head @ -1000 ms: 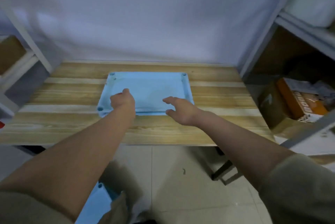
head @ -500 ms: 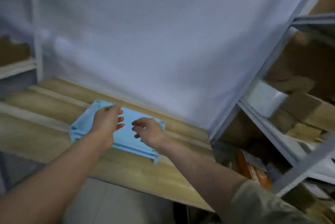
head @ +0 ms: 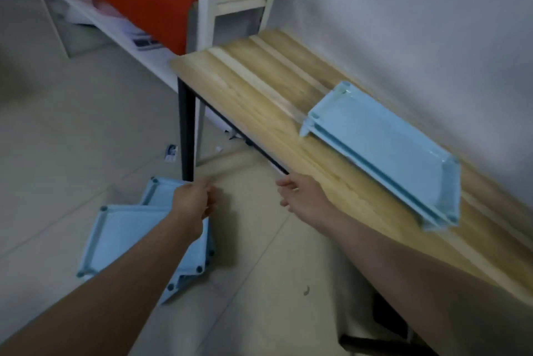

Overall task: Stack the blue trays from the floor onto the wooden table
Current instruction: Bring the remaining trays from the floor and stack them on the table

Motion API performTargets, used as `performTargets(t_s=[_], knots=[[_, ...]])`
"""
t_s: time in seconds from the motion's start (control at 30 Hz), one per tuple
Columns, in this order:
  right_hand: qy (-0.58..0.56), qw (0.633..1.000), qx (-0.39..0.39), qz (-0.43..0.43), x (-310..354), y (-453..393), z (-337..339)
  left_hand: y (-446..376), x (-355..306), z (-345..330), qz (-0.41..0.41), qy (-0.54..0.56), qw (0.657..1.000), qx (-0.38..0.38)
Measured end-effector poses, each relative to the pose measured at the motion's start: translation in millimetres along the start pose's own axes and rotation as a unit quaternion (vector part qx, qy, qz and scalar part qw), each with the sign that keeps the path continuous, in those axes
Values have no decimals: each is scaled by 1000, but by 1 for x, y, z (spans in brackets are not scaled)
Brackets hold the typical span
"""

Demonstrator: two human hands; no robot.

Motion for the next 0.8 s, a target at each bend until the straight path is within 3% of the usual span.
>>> performTargets(t_s=[0.23,0.53,0.8], knots=[[-113,986,58,-105,-69,-58,-134,-58,56,128,32,-26,995,-89],[-128,972,110,-162,-169,-118,-261,-151,139,199,53,-81,988,-122],[-123,972,125,-157,-238,-182,-356,-231,226,243,95,-86,982,-142]])
Point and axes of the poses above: each hand's wrist, its own y-axis away from the middle knuckle, its own z-axis out of the back of the hand, x = y × z, the point moved 9 cm from there along -y, towards the middle knuckle, and after that the axes turned 10 degrees about x, right-handed, at the moved point
